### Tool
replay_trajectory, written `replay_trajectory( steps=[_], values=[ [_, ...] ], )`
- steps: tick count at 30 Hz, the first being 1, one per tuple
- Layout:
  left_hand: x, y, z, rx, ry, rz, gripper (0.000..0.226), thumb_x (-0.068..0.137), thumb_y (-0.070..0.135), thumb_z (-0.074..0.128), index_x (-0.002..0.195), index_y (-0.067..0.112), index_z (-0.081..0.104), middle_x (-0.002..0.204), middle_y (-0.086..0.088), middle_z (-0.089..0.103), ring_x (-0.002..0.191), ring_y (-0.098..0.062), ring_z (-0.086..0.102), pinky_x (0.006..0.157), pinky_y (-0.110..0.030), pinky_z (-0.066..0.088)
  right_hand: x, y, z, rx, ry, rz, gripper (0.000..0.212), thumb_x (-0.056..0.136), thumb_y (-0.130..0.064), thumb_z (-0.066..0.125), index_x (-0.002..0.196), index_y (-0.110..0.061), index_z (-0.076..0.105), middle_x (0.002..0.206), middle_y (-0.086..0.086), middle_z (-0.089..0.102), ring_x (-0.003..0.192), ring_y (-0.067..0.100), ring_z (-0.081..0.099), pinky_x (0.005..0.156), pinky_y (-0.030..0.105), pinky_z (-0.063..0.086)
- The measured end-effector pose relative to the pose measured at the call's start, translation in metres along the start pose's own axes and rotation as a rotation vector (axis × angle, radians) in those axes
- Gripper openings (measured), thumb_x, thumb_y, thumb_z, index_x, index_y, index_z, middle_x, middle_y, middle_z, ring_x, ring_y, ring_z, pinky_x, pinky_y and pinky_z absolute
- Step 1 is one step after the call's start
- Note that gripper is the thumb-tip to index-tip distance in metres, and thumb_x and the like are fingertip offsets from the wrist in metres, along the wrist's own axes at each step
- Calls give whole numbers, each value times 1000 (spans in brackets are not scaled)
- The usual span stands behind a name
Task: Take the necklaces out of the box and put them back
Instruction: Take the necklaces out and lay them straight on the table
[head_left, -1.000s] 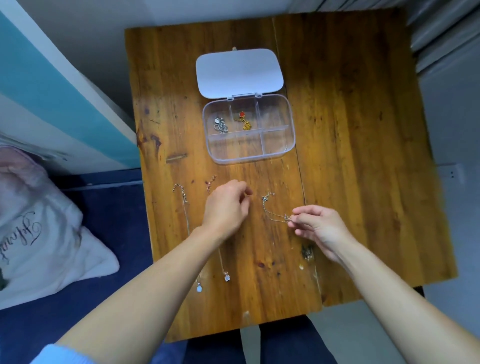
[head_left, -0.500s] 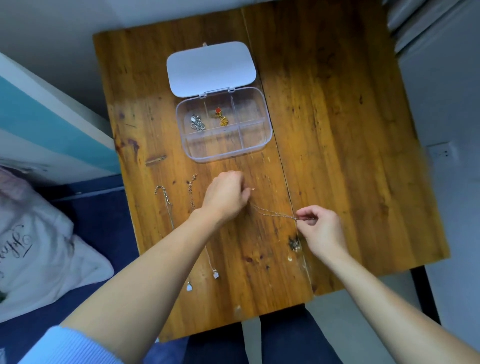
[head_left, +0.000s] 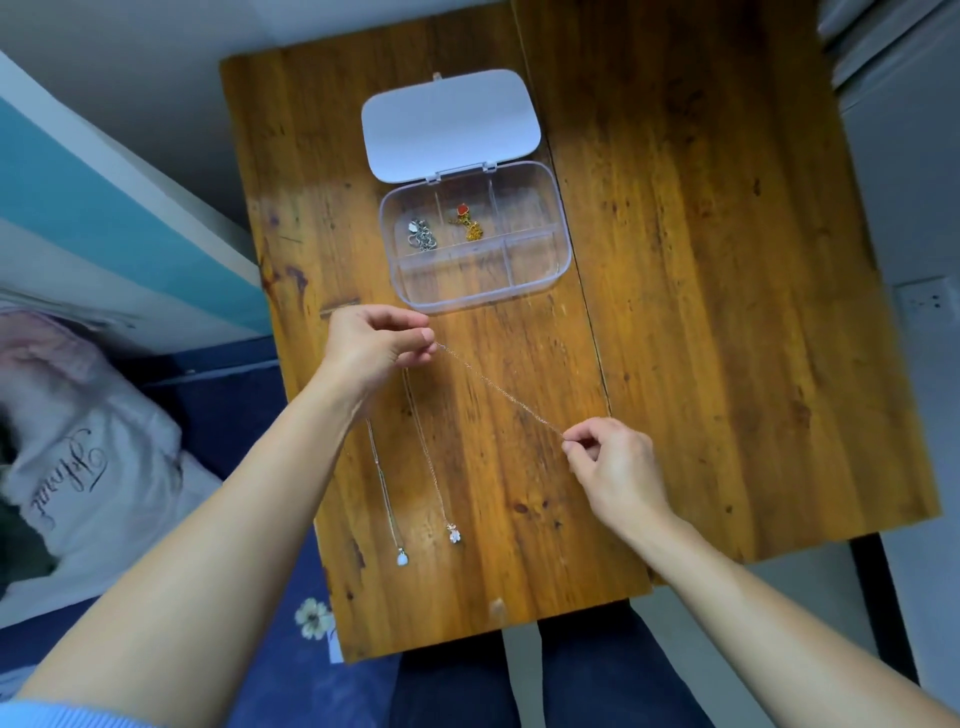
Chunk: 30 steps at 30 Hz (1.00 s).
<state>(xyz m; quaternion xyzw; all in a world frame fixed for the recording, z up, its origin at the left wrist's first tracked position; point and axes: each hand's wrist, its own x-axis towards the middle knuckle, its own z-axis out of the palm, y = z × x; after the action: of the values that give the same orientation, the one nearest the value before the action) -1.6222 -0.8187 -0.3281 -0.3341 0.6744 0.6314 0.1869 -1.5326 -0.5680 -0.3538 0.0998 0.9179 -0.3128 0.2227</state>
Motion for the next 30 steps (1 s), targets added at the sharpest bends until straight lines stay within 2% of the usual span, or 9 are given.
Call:
replay_trajectory(
  steps=[2, 7, 10, 13, 16, 20, 23, 27, 30],
  values=[
    [3, -4, -3, 155, 38, 90, 13, 79, -12, 69, 91, -7, 68, 74, -17, 65, 53, -11, 65, 58, -21, 57, -12, -4, 8, -19, -93, 13, 8, 89, -16, 64, 92, -14, 71, 76, -4, 66, 70, 13, 61, 68, 31, 54],
    [13, -15, 0, 532, 91, 281, 11, 77, 0, 72, 80, 10, 73, 78, -7, 70, 74, -17, 62, 72, -28, 53, -42, -6, 30, -83, -271, 66, 8, 81, -17, 64, 75, -22, 68, 63, -9, 63, 65, 11, 60, 64, 27, 51],
    [13, -16, 8, 603, 53, 340, 10, 77, 0, 72, 77, 10, 73, 77, -4, 69, 75, -18, 62, 74, -27, 51, -55, -7, 38, -73, -221, 28, 4, 84, -23, 67, 83, -24, 63, 69, -12, 61, 67, 9, 58, 61, 23, 45],
    [15, -18, 11, 658, 54, 388, 12, 75, -1, 69, 75, 11, 73, 78, -8, 72, 78, -24, 66, 76, -32, 54, -56, -14, 44, -106, -131, -30, 18, 85, -44, 67, 89, -28, 59, 74, -13, 59, 69, 8, 58, 62, 26, 47],
    [16, -20, 10, 664, 75, 401, 15, 74, -3, 68, 73, 11, 73, 74, -5, 71, 74, -22, 65, 74, -33, 55, -49, -33, 53, -131, -86, -56, 29, 86, -56, 60, 94, -28, 59, 76, -11, 62, 74, 12, 59, 67, 27, 42],
    [15, -18, 9, 654, 100, 406, 17, 76, -4, 66, 77, 10, 75, 75, -3, 70, 75, -17, 63, 76, -29, 54, -38, -50, 67, -237, -76, -120, 28, 90, -50, 59, 95, -24, 66, 86, -8, 70, 79, 18, 65, 66, 28, 43],
    [14, -18, 10, 657, 99, 422, 19, 80, -5, 63, 82, 7, 76, 84, -7, 73, 80, -19, 65, 79, -28, 53, -42, -43, 63, -306, -118, -113, 23, 93, -41, 57, 89, -22, 69, 84, -6, 71, 74, 18, 64, 63, 26, 43],
    [13, -26, 15, 745, 13, 504, 19, 77, -6, 61, 78, 6, 75, 81, -11, 74, 79, -26, 67, 75, -30, 52, -57, -28, 57, -317, -166, -56, 22, 92, -40, 57, 87, -23, 69, 80, -8, 70, 72, 13, 63, 64, 25, 46],
    [14, -35, 17, 842, -22, 567, 18, 76, -4, 60, 77, 8, 73, 80, -10, 72, 80, -31, 65, 71, -39, 54, -61, -23, 58, -281, -165, -50, 20, 91, -42, 59, 87, -25, 68, 78, -9, 69, 72, 11, 63, 68, 27, 52]
  ],
)
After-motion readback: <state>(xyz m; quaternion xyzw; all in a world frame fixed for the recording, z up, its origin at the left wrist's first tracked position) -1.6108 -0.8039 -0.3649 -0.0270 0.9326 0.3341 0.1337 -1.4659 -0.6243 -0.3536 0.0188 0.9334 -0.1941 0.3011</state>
